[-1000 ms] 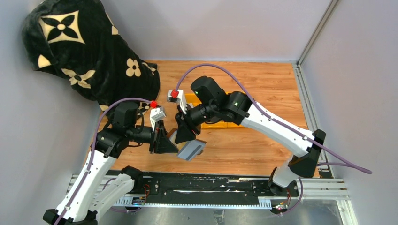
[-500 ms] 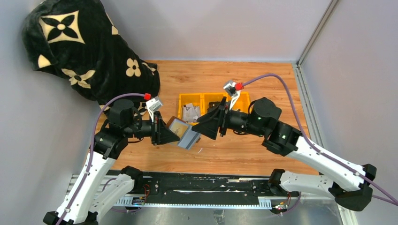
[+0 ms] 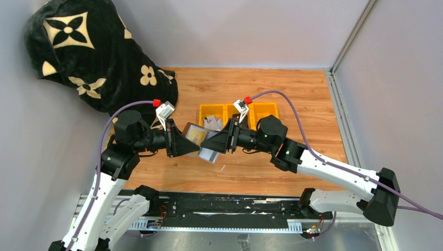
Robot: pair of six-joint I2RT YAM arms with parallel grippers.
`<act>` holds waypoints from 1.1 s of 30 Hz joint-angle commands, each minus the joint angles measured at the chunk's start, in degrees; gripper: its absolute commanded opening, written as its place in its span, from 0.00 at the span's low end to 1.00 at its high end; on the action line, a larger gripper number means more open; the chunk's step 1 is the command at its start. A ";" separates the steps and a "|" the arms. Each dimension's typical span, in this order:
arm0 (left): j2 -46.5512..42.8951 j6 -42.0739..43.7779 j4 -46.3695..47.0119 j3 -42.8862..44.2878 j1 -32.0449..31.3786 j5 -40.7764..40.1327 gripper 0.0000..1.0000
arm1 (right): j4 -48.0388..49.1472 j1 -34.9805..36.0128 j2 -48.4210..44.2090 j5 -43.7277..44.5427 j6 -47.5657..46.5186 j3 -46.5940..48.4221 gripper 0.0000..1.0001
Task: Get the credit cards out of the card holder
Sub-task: Remove the credit card from the card holder.
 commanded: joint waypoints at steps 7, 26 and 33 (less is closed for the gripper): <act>-2.01 -7.42 8.89 0.95 0.06 8.05 0.00 | 13.87 -0.38 5.28 -1.47 7.61 0.52 0.45; -2.70 -5.21 6.63 -0.43 0.06 6.07 0.02 | 28.51 -0.56 9.57 -4.34 13.92 0.57 0.19; -2.58 -8.24 9.58 -1.56 0.06 8.67 0.09 | 30.40 -0.38 11.68 -4.15 14.39 1.07 0.14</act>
